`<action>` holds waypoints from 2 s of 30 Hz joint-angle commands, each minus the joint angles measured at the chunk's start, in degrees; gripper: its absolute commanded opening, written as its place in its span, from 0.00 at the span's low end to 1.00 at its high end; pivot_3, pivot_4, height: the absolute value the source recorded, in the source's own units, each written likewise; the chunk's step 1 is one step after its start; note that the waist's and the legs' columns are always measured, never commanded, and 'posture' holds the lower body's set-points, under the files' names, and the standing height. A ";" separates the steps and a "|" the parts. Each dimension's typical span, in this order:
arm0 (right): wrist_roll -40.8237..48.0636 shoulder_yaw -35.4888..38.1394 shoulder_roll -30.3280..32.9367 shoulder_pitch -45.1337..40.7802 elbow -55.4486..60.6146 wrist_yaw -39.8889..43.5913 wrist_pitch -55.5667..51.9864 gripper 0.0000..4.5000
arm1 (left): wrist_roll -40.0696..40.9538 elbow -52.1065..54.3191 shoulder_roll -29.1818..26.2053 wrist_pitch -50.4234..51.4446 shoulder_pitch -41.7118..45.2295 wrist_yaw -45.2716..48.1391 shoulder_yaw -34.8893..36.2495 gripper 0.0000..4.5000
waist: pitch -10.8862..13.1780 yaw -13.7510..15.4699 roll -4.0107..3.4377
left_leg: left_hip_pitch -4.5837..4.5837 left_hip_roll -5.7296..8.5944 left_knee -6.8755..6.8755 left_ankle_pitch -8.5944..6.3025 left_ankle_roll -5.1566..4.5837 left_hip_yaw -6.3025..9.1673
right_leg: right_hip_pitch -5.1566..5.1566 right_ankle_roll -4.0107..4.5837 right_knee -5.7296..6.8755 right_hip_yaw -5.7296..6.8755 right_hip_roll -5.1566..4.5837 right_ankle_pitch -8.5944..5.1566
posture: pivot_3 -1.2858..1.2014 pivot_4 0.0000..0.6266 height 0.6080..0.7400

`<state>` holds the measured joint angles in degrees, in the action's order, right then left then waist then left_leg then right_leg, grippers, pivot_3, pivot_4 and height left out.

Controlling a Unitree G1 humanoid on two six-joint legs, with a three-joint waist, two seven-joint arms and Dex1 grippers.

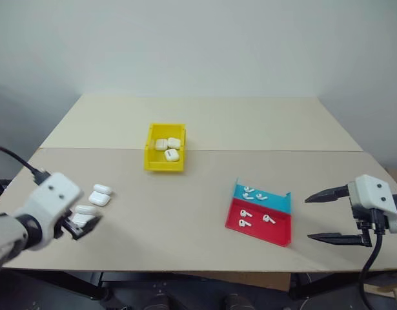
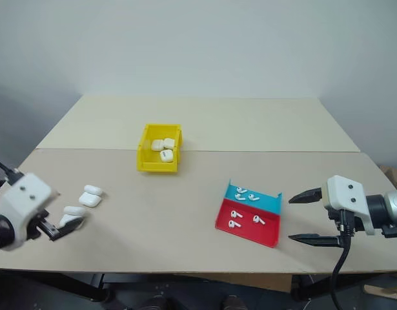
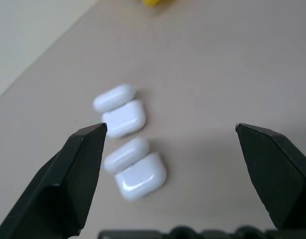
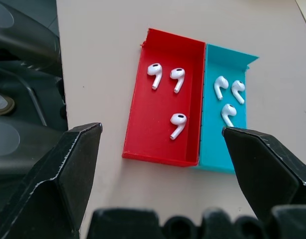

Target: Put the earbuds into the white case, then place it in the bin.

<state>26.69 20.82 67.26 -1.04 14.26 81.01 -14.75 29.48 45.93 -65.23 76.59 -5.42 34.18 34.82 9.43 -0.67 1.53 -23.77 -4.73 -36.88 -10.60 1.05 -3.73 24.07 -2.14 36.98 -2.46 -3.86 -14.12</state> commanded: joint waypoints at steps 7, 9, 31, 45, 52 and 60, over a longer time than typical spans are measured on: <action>-0.27 1.61 0.84 3.06 3.66 -1.60 -4.29 0.99 | 6.41 -23.51 -12.71 15.91 14.14 -1.03 -10.48 1.00 | 0.04 -0.32 0.05 | -0.02 -0.02 0.18 -0.01 0.00 -0.01 | 0.13 0.00 0.06 -0.01 0.05 0.01 | 0.52 0.24 1.00; -0.06 1.72 0.66 3.37 3.45 -1.42 -4.59 0.99 | 9.62 -25.45 -14.30 15.91 15.66 -0.79 -12.71 1.00 | 0.05 -0.17 0.08 | -0.02 -0.03 0.18 -0.01 0.01 0.01 | 0.13 0.11 0.07 0.01 0.05 -0.05 | 0.52 0.24 1.00; -0.33 0.64 0.72 2.74 4.96 -4.25 -7.56 0.99 | 10.25 -42.64 -5.60 15.90 35.42 -8.08 -35.57 1.00 | 0.07 0.05 0.17 | -0.08 0.00 0.14 0.00 0.01 0.02 | 0.10 -0.19 0.10 0.00 0.06 0.15 | 0.52 0.24 1.00; -1.32 -0.63 0.97 1.86 4.83 -5.82 -7.96 0.99 | 6.93 -47.39 0.42 15.91 38.14 -8.47 -38.07 1.00 | 0.06 0.02 0.20 | -0.08 0.01 0.09 0.00 0.01 0.05 | 0.07 -0.24 0.11 0.00 0.07 0.18 | 0.52 0.24 1.00; -1.28 -1.31 1.22 0.65 4.42 -6.17 -8.63 0.99 | 6.40 -48.31 1.61 15.91 38.74 -8.27 -38.28 1.00 | 0.06 0.03 0.20 | -0.09 0.01 0.07 0.00 0.01 0.07 | 0.07 -0.17 0.11 0.01 0.07 0.24 | 0.52 0.24 1.00; -1.51 -2.36 1.19 -0.29 4.24 -6.46 -8.89 0.99 | 5.35 -48.21 2.66 15.91 38.99 -8.31 -38.79 1.00 | 0.06 0.11 0.19 | -0.08 0.02 0.06 0.01 0.01 0.08 | 0.05 -0.18 0.13 0.01 0.06 0.24 | 0.52 0.24 1.00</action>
<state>25.41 18.08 67.30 -0.50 18.33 74.74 -23.24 35.73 -2.08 -62.82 92.32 32.57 25.88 -3.74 9.49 -0.56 1.72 -23.85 -4.71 -36.82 -10.60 1.06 -3.64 24.12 -2.32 37.11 -2.45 -3.80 -13.87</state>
